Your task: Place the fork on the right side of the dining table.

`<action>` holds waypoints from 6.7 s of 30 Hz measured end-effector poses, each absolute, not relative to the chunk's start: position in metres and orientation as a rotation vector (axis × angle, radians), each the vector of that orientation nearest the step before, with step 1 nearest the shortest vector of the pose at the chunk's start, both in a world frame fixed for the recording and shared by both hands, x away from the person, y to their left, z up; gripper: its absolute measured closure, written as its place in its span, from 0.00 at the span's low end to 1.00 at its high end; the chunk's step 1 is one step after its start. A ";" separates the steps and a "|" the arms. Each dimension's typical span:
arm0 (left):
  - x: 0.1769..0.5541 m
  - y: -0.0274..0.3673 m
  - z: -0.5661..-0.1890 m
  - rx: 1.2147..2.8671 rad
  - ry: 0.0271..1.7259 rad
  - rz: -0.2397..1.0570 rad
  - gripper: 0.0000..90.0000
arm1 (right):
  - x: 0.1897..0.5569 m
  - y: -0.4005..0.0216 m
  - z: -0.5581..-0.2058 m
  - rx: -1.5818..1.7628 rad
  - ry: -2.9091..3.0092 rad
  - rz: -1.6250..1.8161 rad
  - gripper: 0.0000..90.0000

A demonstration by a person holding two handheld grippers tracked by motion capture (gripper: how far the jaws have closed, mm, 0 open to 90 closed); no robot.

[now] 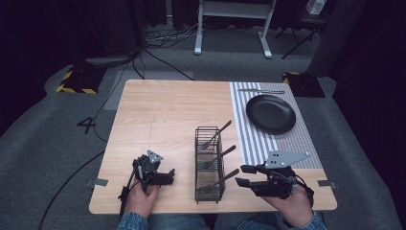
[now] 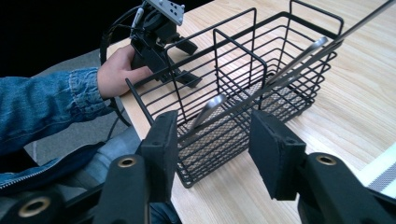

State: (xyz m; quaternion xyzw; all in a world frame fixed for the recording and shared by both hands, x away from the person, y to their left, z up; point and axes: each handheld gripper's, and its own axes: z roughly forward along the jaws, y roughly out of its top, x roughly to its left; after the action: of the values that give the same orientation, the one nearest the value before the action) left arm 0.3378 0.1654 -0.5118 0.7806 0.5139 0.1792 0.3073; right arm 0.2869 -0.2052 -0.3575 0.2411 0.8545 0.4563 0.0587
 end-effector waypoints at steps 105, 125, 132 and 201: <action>0.341 0.164 -0.512 2.064 1.367 0.481 0.00 | 0.287 -0.249 -0.267 0.761 2.348 1.662 0.96; 0.341 0.163 -0.512 2.060 1.372 0.481 0.00 | 0.298 -0.287 -0.258 0.881 2.227 1.607 0.97; 0.341 0.163 -0.512 2.062 1.370 0.481 0.00 | 0.320 -0.302 -0.262 0.973 2.187 1.588 0.97; 0.341 0.163 -0.512 2.062 1.369 0.482 0.00 | 0.449 -0.350 -0.364 1.530 2.126 1.295 0.96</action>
State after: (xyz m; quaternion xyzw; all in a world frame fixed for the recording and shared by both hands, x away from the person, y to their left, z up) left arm 0.3410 0.1634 -0.5116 0.7787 0.5171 0.1820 0.3050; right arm 0.4491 -0.3496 -0.3642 0.5204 0.7233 0.4404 0.1098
